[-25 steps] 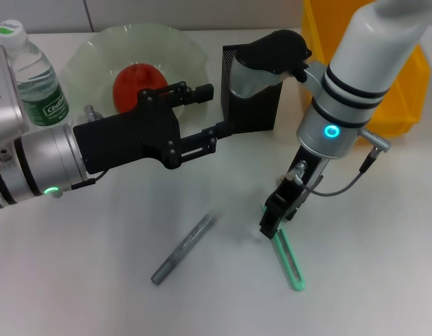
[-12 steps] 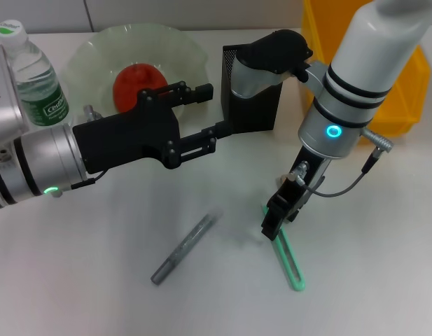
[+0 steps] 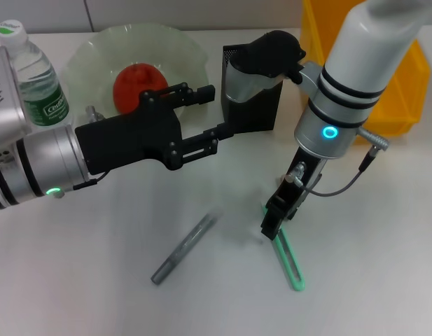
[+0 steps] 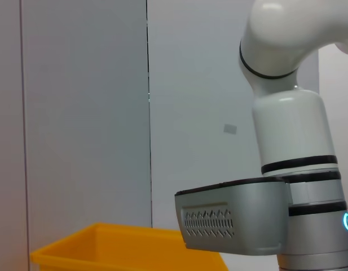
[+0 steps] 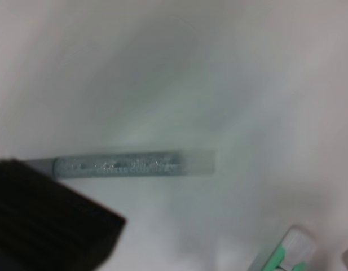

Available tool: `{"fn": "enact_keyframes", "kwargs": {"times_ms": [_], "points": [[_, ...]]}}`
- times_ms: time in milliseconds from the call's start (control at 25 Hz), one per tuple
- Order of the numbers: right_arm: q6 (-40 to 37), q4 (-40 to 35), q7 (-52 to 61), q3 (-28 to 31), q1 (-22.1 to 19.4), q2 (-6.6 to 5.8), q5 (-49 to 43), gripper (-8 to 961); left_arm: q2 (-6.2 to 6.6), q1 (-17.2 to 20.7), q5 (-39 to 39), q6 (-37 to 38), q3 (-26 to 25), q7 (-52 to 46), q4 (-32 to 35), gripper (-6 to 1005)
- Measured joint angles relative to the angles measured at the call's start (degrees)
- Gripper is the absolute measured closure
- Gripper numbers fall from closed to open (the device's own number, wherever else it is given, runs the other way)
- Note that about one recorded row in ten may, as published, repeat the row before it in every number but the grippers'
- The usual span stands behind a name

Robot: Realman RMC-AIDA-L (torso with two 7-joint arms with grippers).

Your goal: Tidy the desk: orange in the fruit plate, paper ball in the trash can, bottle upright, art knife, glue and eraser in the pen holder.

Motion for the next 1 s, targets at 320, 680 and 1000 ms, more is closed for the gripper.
{"fn": "enact_keyframes", "kwargs": {"times_ms": [320, 680, 1000], "points": [[1.39, 0.17, -0.01, -1.03, -0.13, 0.00, 0.13, 382, 0.00, -0.31, -0.09, -0.08, 0.00, 0.53, -0.64, 376], [2.53, 0.19, -0.01, -1.55, -0.20, 0.00, 0.31, 392, -0.06, -0.62, -0.38, -0.08, 0.00, 0.82, -0.72, 376], [2.74, 0.17, -0.15, -1.58, -0.04, 0.00, 0.89, 401, -0.09, -1.30, -0.79, -0.22, 0.00, 0.85, -1.56, 376]]}}
